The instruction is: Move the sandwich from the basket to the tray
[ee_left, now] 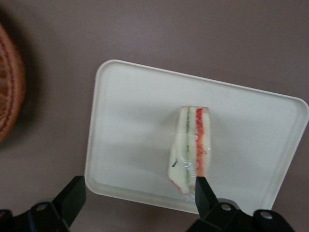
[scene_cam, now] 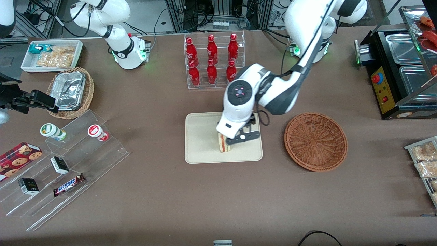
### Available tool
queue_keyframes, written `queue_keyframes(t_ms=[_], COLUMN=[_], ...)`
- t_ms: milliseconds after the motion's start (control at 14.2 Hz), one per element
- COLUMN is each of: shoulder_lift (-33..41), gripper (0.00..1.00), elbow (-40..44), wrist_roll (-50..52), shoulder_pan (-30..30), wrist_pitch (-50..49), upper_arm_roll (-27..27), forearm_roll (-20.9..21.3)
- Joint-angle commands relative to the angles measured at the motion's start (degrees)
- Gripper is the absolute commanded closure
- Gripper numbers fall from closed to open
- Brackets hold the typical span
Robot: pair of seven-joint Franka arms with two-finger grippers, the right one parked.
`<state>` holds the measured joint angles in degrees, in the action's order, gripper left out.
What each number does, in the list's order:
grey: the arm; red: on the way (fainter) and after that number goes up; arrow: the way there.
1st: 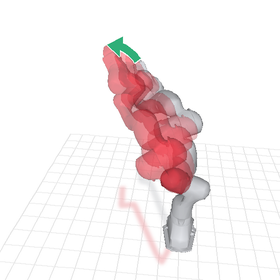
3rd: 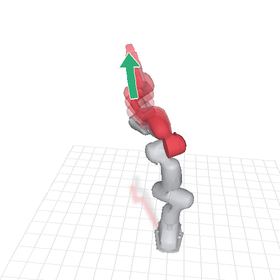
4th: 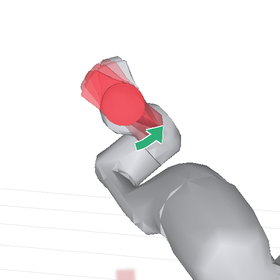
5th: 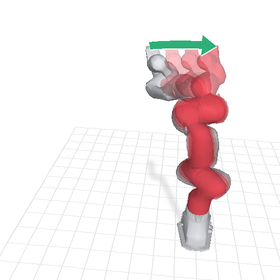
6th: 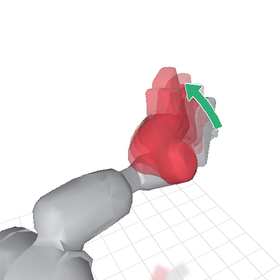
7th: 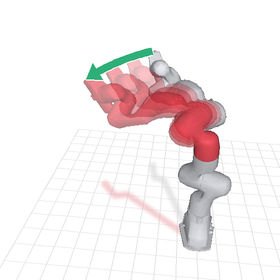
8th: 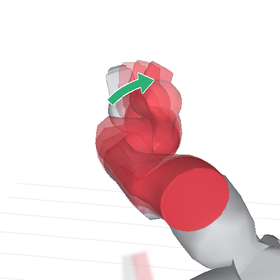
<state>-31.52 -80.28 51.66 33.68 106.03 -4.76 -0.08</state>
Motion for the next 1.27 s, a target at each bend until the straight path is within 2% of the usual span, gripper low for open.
queue_keyframes(t_ms=[0,212,424,776,988,1200], shoulder_lift=[3.56,8.92,12.70,24.65,29.05,31.43], gripper=[0.00,0.00,0.00,0.00,0.00,0.00], elbow=[-4.52,-9.26,-10.59,-17.18,-16.92,-15.09], wrist_roll=[-4.00,-7.10,-13.93,-32.63,-44.42,-48.94], shoulder_pan=[-3.60,-8.79,-13.98,-23.29,-29.53,-33.58], wrist_pitch=[-2.41,-5.55,-9.17,-15.66,-19.89,-20.51], upper_arm_roll=[-0.16,-0.16,-0.16,-0.43,-1.48,-1.83], forearm_roll=[0.17,0.16,0.17,-0.01,-0.10,-0.45])
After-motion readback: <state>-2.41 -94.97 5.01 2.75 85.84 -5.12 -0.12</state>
